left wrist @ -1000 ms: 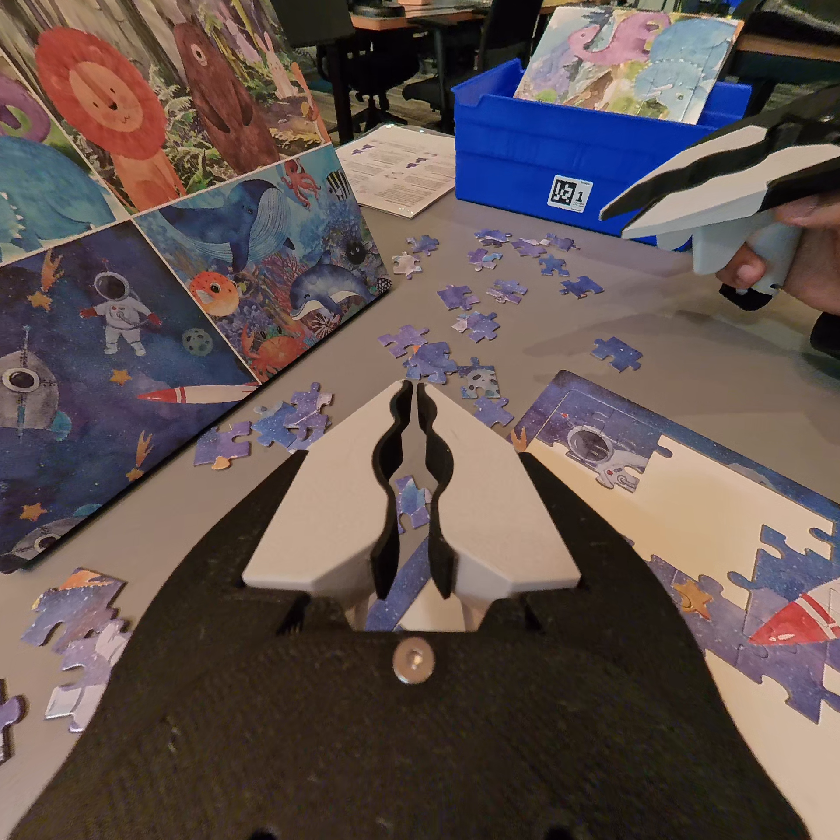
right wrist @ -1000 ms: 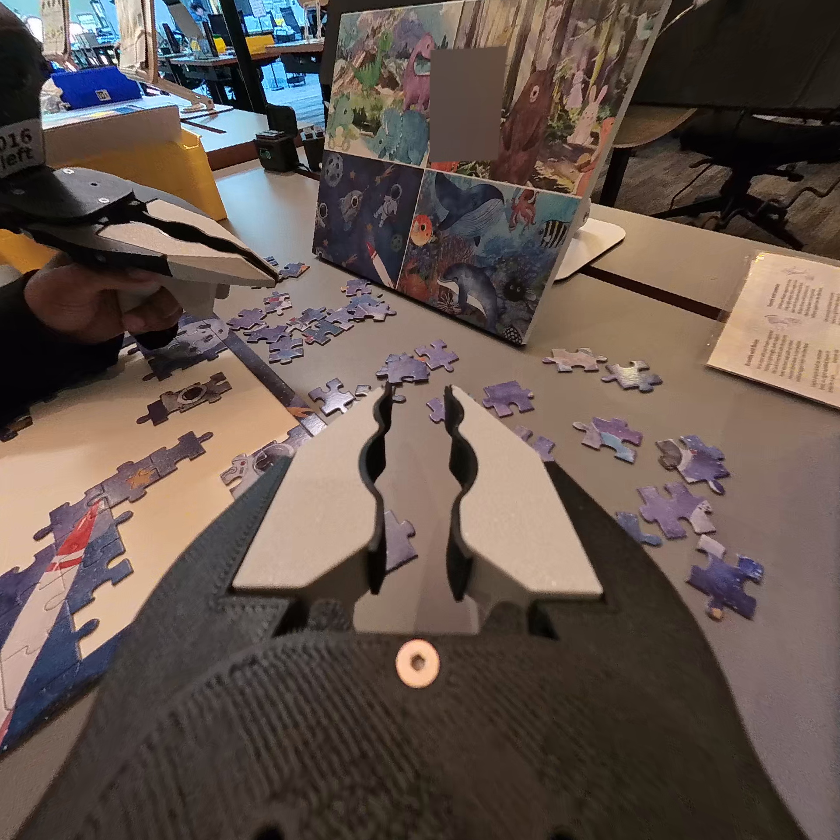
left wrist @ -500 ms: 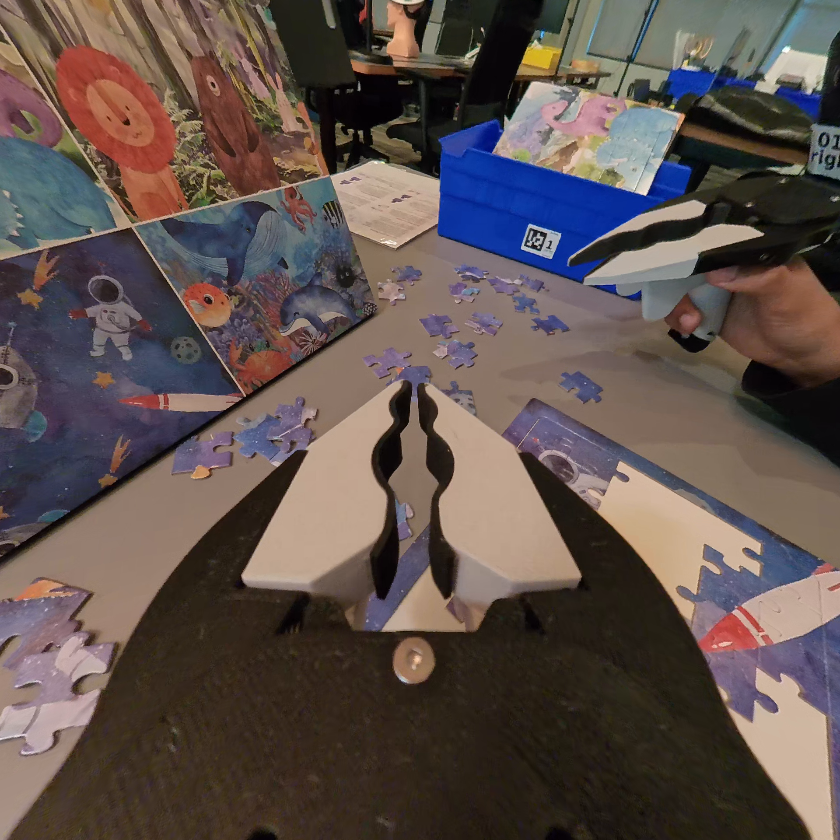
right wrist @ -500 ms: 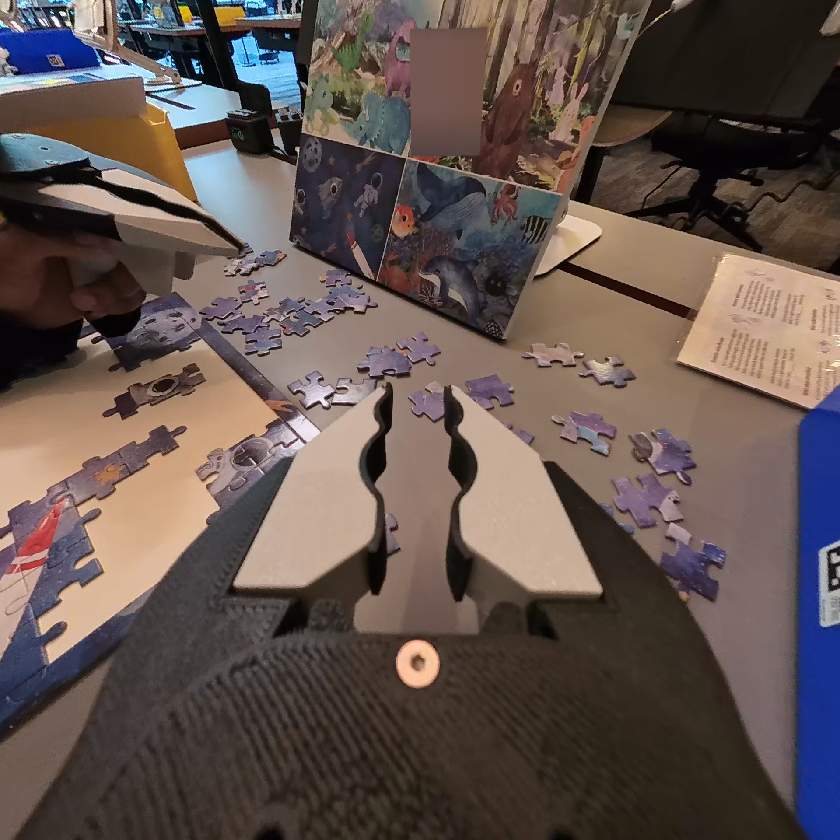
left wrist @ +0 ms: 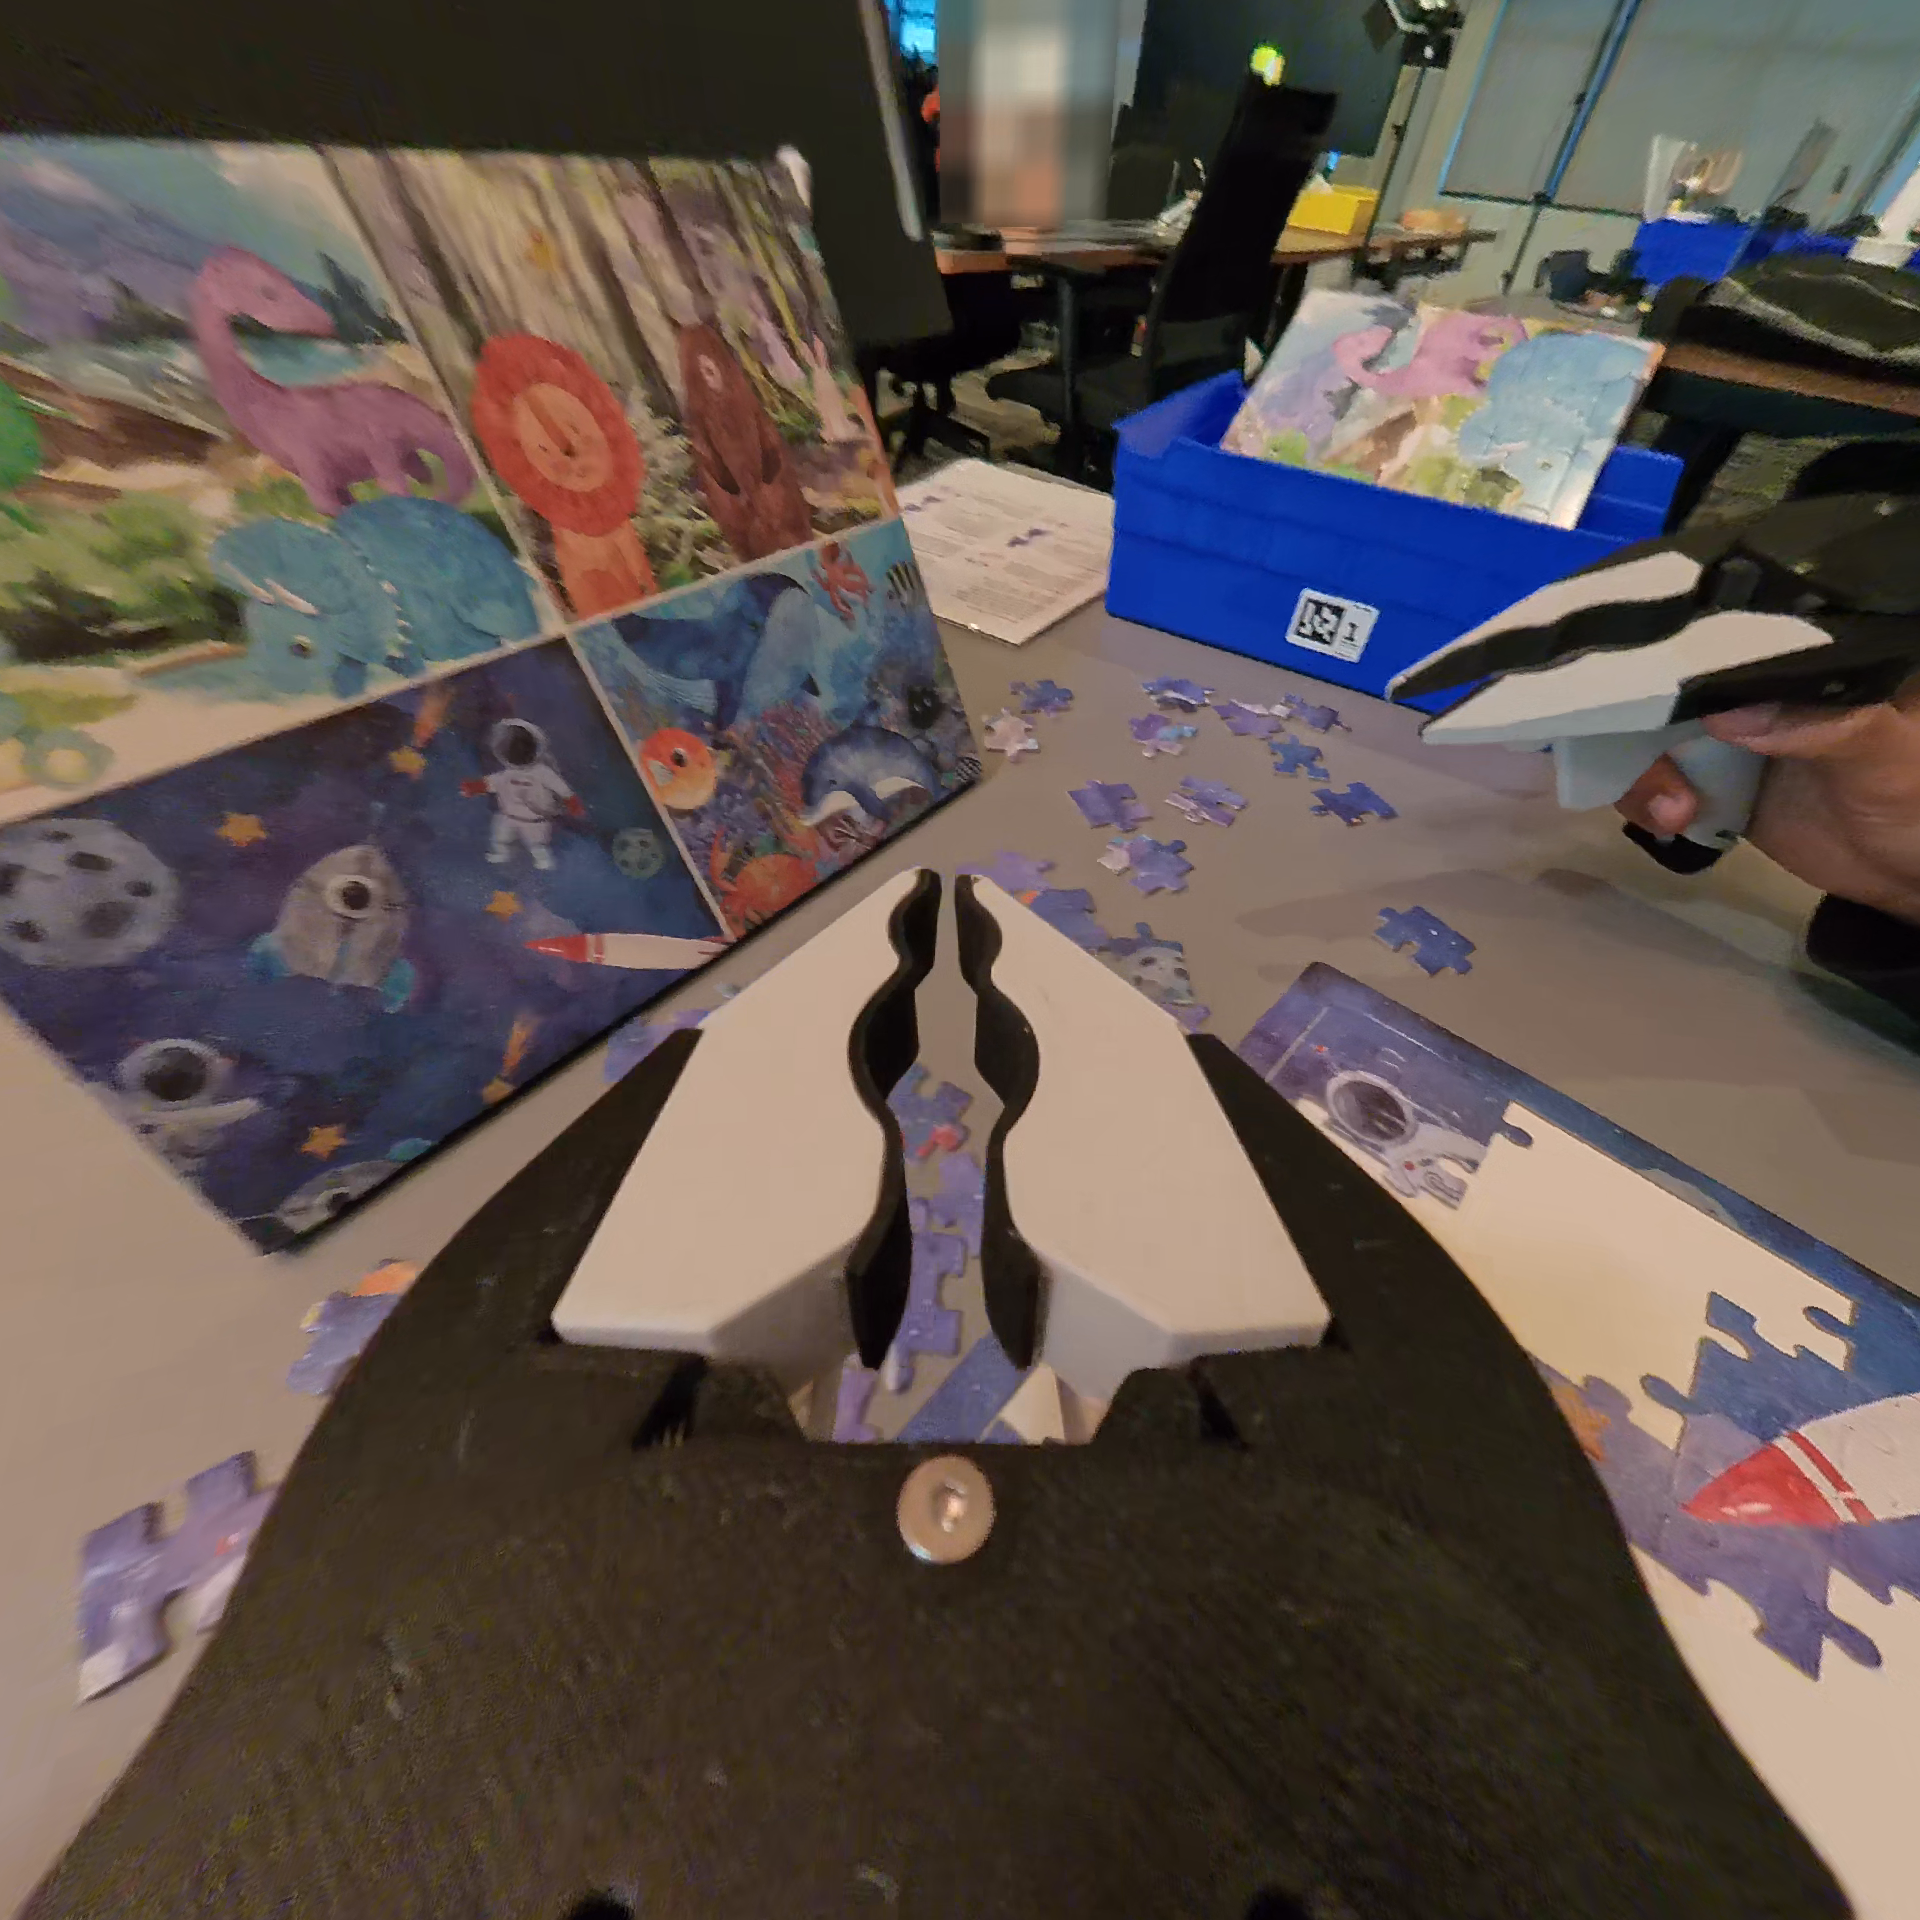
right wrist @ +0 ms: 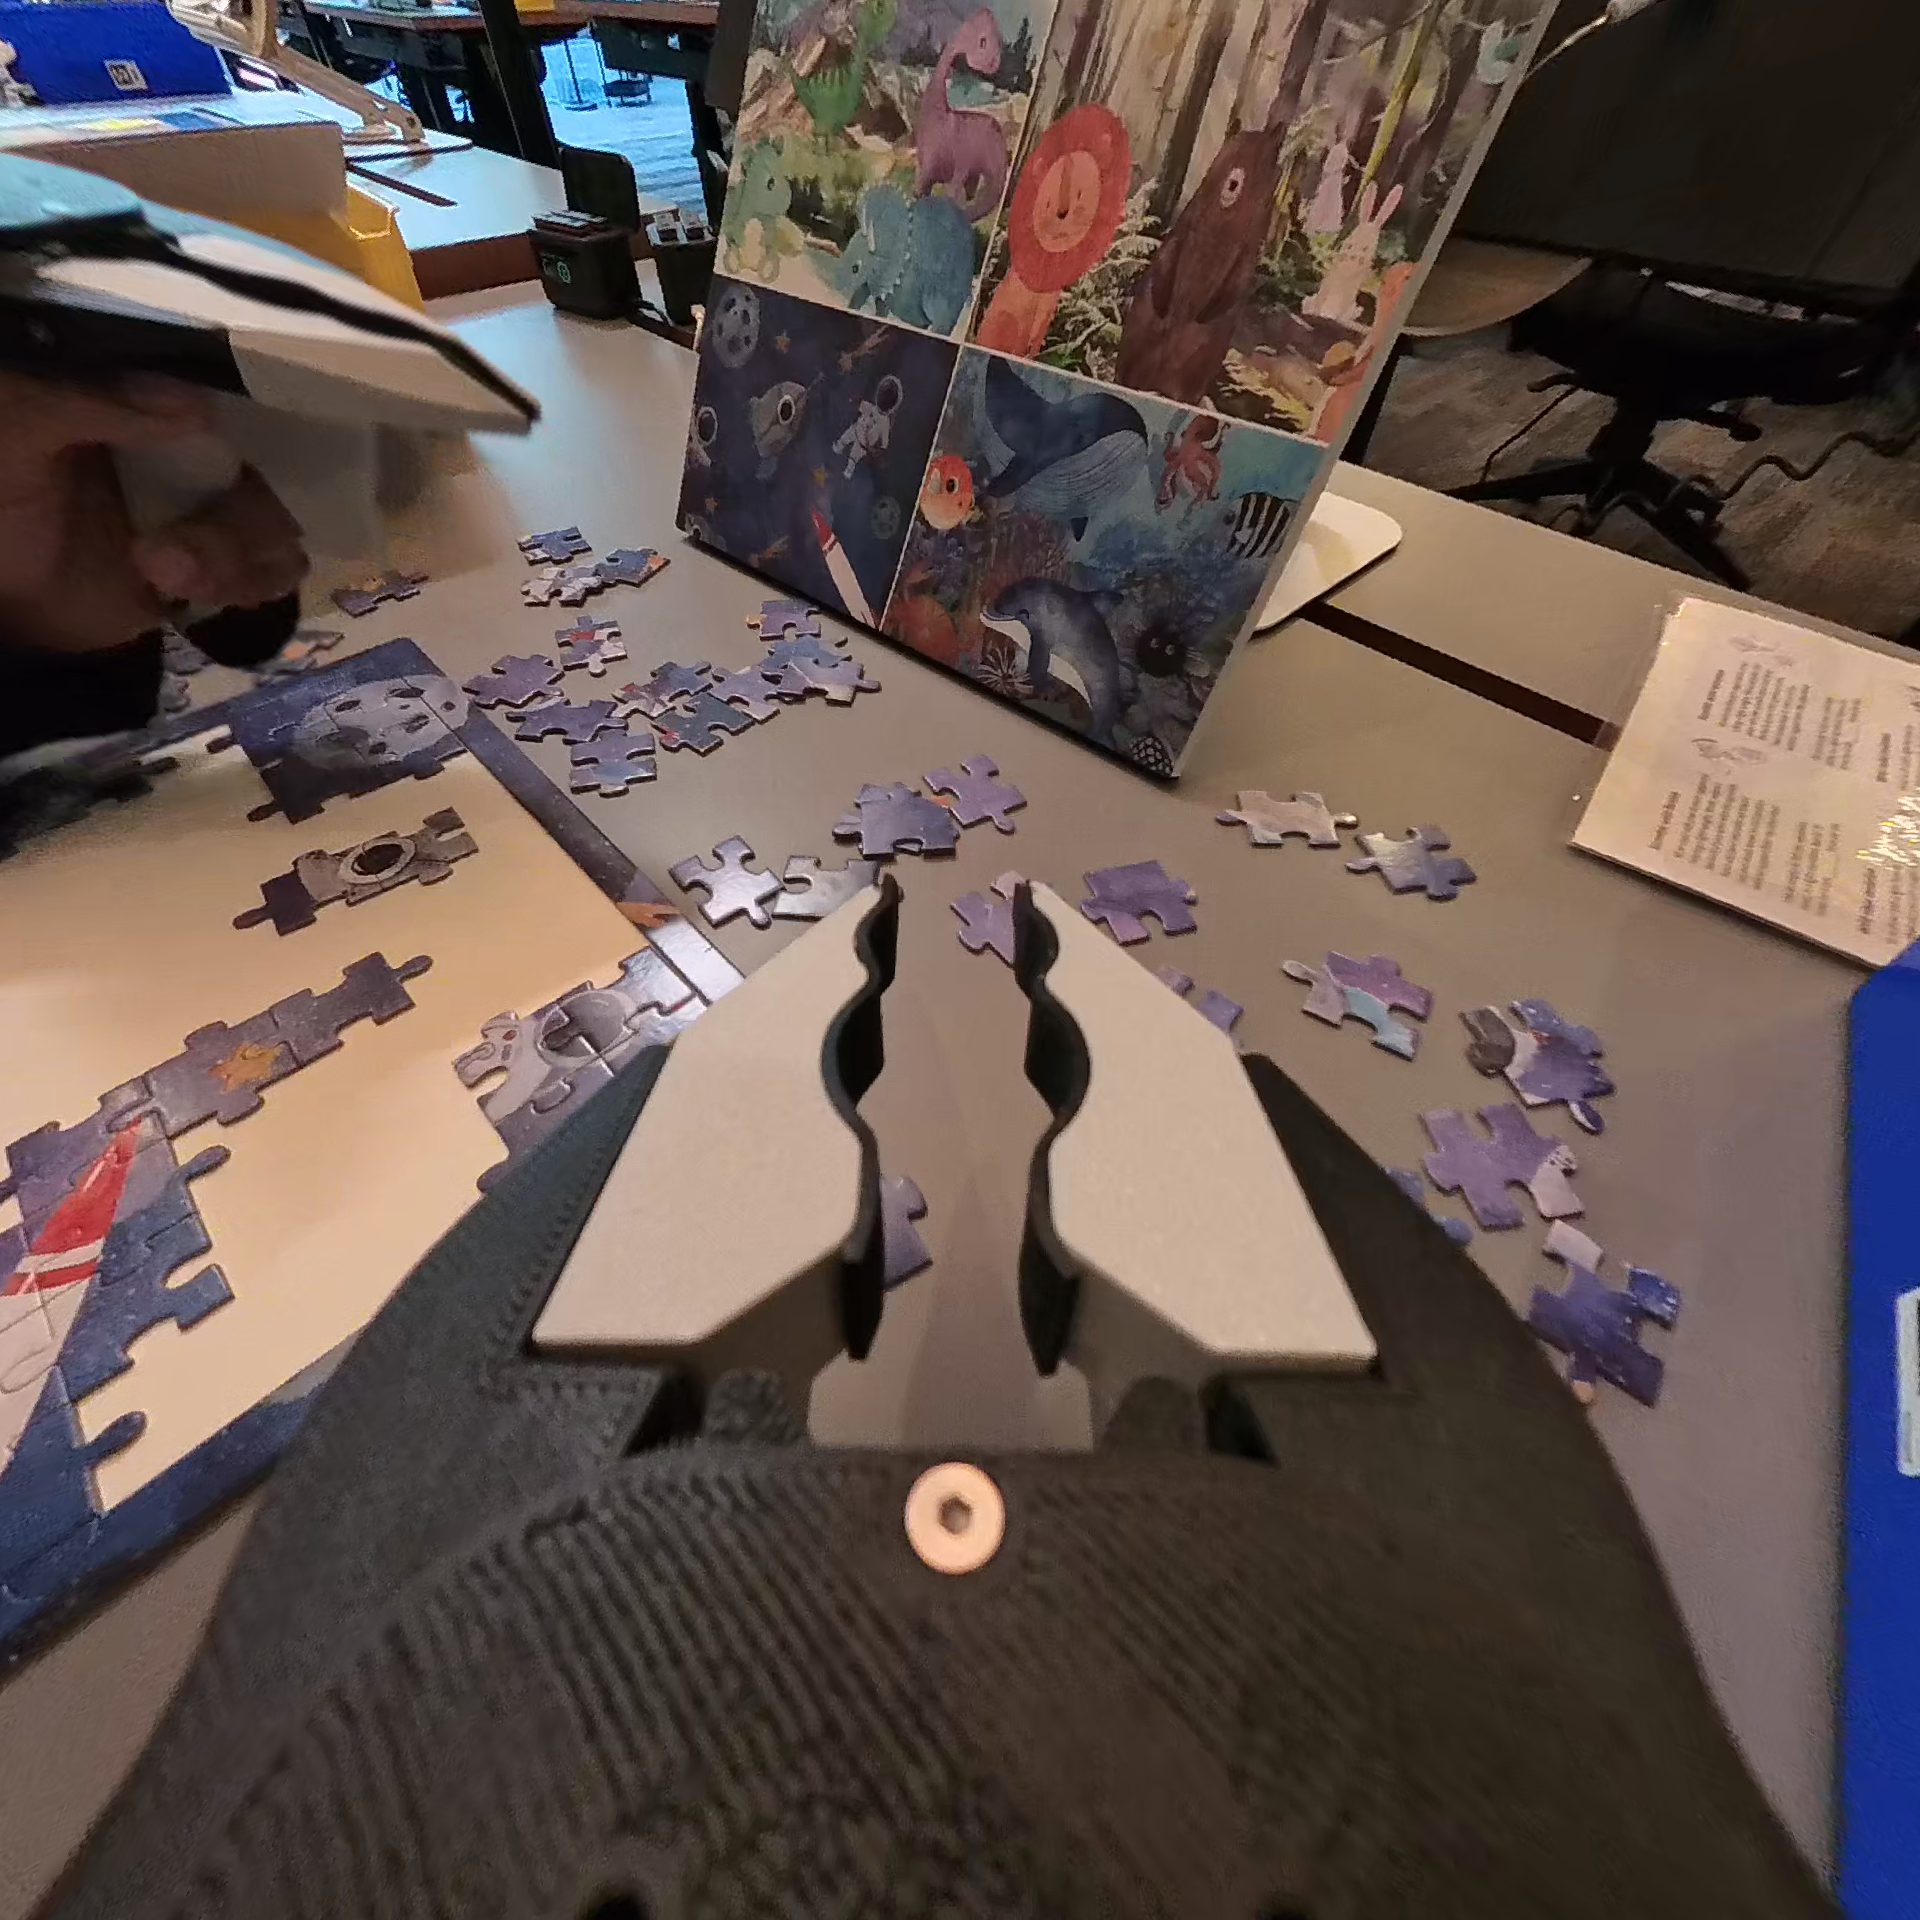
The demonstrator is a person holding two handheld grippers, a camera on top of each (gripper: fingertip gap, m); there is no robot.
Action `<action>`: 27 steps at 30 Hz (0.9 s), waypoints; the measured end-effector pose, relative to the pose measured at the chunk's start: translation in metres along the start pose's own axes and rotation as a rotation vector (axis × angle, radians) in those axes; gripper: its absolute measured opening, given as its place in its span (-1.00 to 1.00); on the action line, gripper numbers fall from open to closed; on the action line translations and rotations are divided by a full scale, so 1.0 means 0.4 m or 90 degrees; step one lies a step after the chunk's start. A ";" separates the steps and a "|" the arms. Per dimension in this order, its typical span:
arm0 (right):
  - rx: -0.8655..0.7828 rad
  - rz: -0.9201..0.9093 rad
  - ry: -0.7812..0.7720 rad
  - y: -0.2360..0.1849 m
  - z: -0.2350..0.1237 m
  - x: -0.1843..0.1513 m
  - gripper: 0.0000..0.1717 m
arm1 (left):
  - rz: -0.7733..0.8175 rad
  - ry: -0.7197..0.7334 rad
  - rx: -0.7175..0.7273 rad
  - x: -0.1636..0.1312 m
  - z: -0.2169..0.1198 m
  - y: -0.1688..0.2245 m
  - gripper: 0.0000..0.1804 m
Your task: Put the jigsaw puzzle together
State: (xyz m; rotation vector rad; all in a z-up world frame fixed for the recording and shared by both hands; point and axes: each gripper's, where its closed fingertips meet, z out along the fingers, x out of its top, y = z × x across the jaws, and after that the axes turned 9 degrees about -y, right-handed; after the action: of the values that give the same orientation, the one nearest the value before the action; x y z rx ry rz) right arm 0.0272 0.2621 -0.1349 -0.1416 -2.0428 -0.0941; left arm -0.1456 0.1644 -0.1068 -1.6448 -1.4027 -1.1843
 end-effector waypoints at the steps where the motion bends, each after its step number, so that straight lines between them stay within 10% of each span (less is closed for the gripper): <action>1: -0.001 -0.001 0.003 -0.001 0.000 0.001 -0.76 | 0.000 0.010 0.013 0.011 -0.017 -0.015 -0.99; 27: -0.031 -0.021 -0.002 0.009 0.023 -0.016 -0.73 | 0.037 0.006 0.031 0.000 -0.057 -0.049 -0.99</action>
State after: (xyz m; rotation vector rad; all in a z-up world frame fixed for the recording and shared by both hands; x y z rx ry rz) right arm 0.0225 0.2665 -0.1448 -0.1384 -2.0473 -0.1653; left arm -0.1695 0.1478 -0.0997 -1.6328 -1.3583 -1.1144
